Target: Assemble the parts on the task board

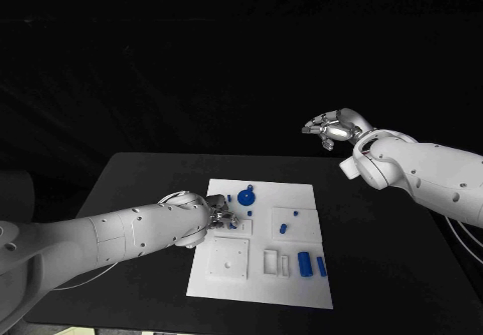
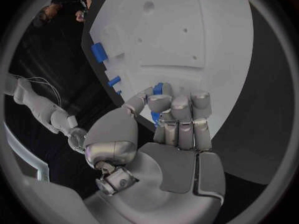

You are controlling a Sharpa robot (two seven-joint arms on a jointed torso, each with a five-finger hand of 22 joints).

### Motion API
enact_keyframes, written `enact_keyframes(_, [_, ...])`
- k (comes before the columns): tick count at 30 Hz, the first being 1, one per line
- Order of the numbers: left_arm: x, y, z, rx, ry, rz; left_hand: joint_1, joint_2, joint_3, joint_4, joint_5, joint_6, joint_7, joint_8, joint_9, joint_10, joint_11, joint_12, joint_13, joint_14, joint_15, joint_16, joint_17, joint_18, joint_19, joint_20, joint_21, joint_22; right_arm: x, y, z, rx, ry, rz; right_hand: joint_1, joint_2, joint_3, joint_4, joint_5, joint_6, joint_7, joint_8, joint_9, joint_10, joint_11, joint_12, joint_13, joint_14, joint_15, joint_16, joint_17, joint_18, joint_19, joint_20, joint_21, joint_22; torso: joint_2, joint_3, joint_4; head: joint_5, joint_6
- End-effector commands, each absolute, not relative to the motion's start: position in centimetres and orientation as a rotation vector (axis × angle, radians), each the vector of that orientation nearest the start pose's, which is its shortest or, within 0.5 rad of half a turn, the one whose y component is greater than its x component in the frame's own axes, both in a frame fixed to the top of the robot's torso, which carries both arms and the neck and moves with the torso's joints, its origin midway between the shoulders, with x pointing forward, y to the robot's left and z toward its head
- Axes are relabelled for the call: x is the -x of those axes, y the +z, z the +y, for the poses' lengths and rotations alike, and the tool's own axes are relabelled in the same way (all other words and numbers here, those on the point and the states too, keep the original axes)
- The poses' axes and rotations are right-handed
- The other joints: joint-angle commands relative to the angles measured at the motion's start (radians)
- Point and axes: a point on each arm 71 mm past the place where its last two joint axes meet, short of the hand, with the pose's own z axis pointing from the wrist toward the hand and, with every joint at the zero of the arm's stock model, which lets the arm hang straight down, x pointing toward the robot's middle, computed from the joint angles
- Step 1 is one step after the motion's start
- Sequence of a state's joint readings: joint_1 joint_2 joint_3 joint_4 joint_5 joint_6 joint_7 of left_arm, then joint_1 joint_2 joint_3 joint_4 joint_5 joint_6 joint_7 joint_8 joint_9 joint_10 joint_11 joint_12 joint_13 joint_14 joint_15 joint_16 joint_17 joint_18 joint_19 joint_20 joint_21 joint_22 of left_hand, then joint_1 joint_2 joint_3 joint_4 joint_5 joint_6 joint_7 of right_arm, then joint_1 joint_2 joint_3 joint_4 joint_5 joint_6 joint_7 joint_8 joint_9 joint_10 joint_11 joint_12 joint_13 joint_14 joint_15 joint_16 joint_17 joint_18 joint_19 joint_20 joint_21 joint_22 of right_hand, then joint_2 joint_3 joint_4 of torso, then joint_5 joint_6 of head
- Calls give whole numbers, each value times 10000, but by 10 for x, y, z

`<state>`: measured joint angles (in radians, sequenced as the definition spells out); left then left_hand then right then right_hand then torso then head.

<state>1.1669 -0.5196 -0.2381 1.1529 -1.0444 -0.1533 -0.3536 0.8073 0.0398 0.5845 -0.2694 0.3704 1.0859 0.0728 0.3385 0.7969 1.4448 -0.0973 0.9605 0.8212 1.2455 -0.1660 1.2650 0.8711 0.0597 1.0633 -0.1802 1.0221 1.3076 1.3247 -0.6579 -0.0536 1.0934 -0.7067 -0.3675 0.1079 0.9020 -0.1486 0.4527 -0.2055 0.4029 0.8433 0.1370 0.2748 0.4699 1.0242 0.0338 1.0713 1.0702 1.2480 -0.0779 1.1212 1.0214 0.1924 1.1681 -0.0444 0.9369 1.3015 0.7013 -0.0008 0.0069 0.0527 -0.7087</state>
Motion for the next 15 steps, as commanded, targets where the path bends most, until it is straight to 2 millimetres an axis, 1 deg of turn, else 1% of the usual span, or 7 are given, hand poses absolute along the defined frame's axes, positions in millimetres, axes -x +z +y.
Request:
enact_keyframes(1, [-503,-310,159,2058,-4281,22125,59,-85,53,30,-40,1376,-877,67,75,-241,-287,65,-24,290,-313,59,-19,130,-67,-744,50,161,-579,-141,-243,-5173,8979,15205,-58,70,-18,-55,34,60,117,-58,-16,-66,11,-9,-17,-5,26,-54,-9,694,-19,-32,-63,-9,6,-3,-1,8,-10])
enact_keyframes(9, [-503,-310,159,2074,-4282,22097,39,-41,49,75,-24,1465,-907,103,126,-245,-315,95,-62,295,-289,84,-34,125,-69,-738,60,162,-579,-141,-243,-5172,8983,15223,-63,73,-19,-55,41,63,117,-58,-17,-66,11,-7,-21,-5,25,-54,-11,694,-17,-33,-66,-8,3,-8,-3,5,-9])
enact_keyframes(15, [-503,-310,158,2038,-4384,22165,-102,44,11,155,206,1622,-966,209,251,-247,-368,186,-135,311,-231,151,-64,112,-81,-721,88,168,-579,-142,-242,-5167,8992,15243,-64,74,-18,-56,48,65,116,-58,-18,-67,10,-6,-24,-4,25,-54,-12,694,-15,-33,-69,-8,-2,-6,4,-12,-14])
